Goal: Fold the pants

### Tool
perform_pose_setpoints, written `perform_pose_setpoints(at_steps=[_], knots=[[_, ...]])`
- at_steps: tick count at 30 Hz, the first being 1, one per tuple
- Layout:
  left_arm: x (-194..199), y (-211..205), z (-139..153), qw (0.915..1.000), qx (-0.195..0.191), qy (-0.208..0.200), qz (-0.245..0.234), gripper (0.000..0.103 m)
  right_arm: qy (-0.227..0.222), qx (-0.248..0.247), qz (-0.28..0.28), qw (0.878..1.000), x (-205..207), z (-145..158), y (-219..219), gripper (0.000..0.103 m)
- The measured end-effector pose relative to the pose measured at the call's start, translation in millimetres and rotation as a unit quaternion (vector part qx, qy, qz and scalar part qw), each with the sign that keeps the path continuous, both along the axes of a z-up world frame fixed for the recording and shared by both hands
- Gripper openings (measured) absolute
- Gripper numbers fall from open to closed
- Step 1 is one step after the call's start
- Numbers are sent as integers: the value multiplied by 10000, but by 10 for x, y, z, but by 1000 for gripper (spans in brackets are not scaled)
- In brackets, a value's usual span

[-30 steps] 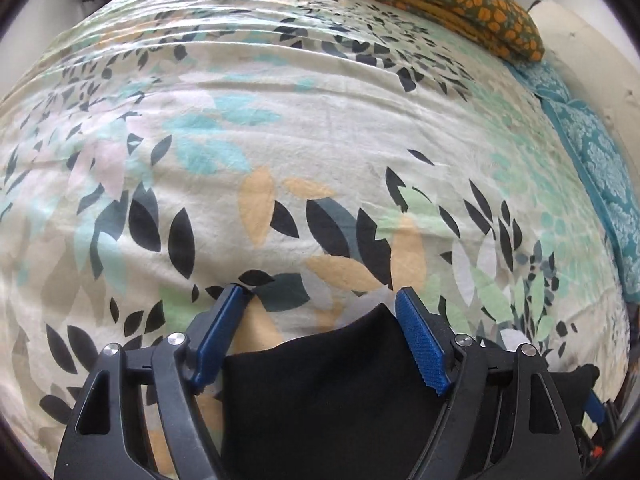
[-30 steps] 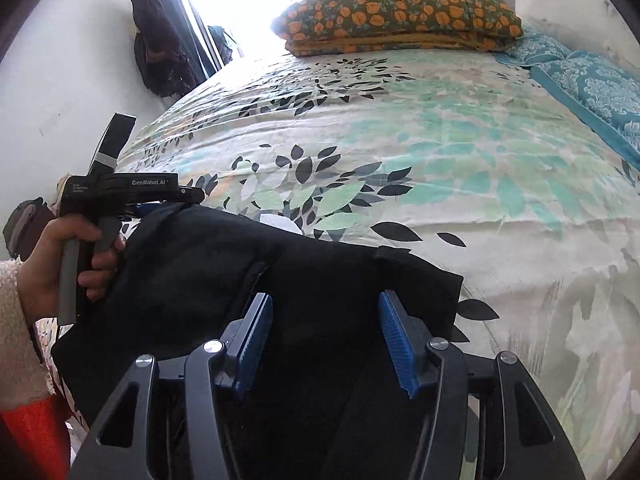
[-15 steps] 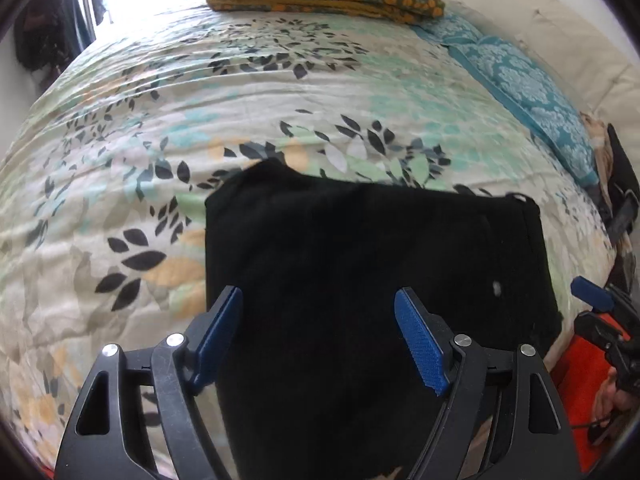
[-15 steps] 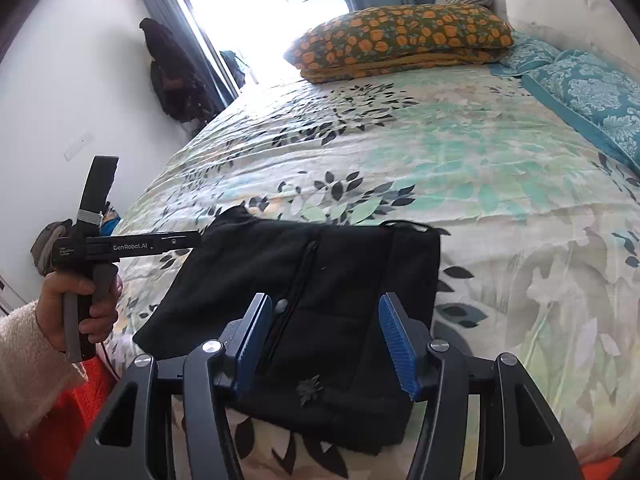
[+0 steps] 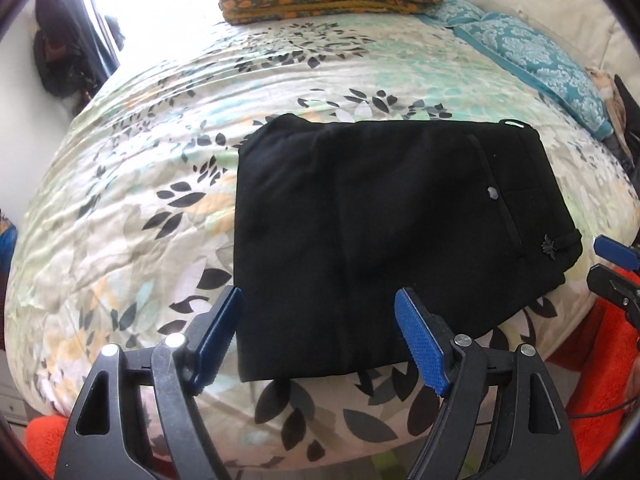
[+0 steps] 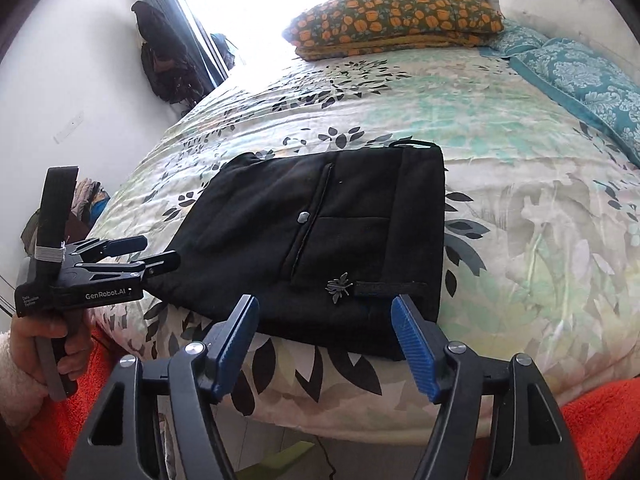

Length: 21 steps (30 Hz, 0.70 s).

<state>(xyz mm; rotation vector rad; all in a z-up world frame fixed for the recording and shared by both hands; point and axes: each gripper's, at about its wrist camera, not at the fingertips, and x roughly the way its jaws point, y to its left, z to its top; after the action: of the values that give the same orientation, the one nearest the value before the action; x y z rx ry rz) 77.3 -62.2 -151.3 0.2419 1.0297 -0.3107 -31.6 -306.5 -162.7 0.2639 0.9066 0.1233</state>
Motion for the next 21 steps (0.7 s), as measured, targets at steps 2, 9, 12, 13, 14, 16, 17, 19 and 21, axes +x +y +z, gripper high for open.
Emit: perform_pose_setpoints(at_steps=[2,9,12,13,14,16,17,19,21], knots=[[-38,16,20,10000,8,-27,-1,80,-33,-94,-54,9999,-17,14,-3,72],[-128,51,64,9999,69,-114,47,80,-68,-204,-60,9998,-44,17,5,76],[-133,56,83,9998,103,-156,60,80,-70,-209,-66,9997,-46,17,6,77],[-136,58,84,9998,111,-165,57,80,-62,-208,-67,9997,-48,14,3,77],[-137,60,83,9998,119,-168,51,80,-55,-207,-64,9997,-45,8,3,77],[-141,57,68,9998,137,-149,47,80,-42,-206,-64,9998,-49,-3,-5,77],[-139,61,58,9998,130,-123,43,80,-37,-201,-69,9998,-53,-10,-12,77],[-117,106,50,10000,-2,-37,75,80,-31,-149,-133,9998,-59,-18,-52,77],[-60,218,50,9995,-231,71,200,80,-55,-18,-328,9994,-69,-16,-156,77]])
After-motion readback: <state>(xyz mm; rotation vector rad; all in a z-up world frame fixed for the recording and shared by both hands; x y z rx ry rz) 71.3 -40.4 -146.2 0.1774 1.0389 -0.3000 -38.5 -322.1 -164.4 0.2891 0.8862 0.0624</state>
